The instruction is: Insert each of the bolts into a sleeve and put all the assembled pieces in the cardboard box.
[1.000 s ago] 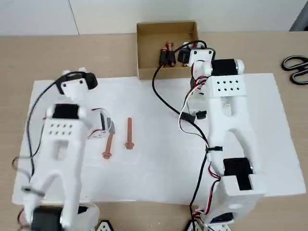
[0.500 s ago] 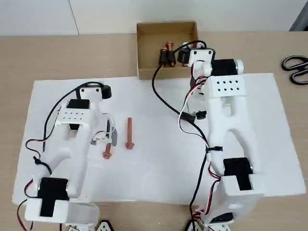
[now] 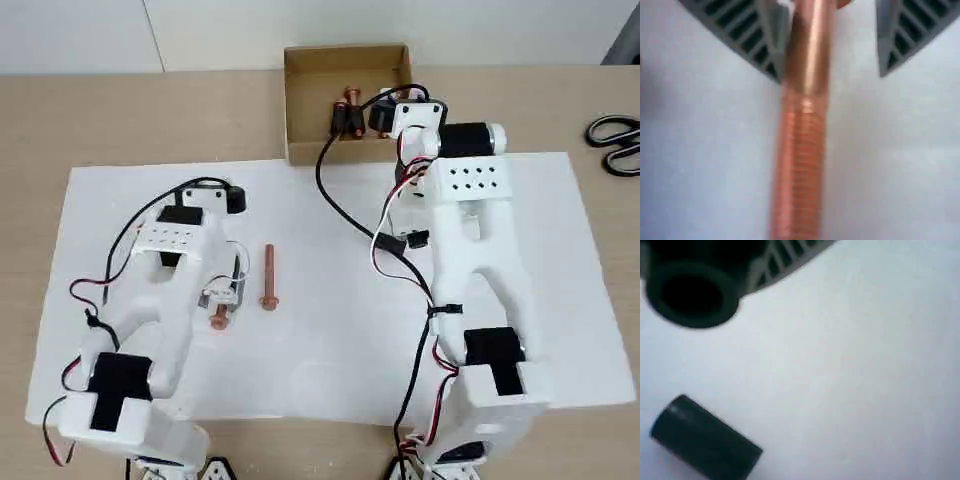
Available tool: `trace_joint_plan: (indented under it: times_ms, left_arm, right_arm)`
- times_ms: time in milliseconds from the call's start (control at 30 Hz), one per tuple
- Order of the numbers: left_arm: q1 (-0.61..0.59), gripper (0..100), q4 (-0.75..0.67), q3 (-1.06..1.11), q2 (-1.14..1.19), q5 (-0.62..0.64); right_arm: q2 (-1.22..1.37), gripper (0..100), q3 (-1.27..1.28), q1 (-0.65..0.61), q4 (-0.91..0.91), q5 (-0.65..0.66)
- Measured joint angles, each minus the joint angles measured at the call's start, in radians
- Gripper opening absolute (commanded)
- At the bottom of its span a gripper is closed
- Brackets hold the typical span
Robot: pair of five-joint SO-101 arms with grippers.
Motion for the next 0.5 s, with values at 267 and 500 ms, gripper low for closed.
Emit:
trace_joint_plan:
  times_ms: [267, 500]
  left_arm:
    - [0.057, 1, -0.015, -0.002, 0.002, 0.0]
    - [0.006, 1, 0.041, -0.14, 0.003, -0.1]
  right_arm:
    - [0.0, 0.4, 0.0, 0.0, 0.0, 0.0]
    - [0.0, 0.4, 0.0, 0.0, 0.0, 0.0]
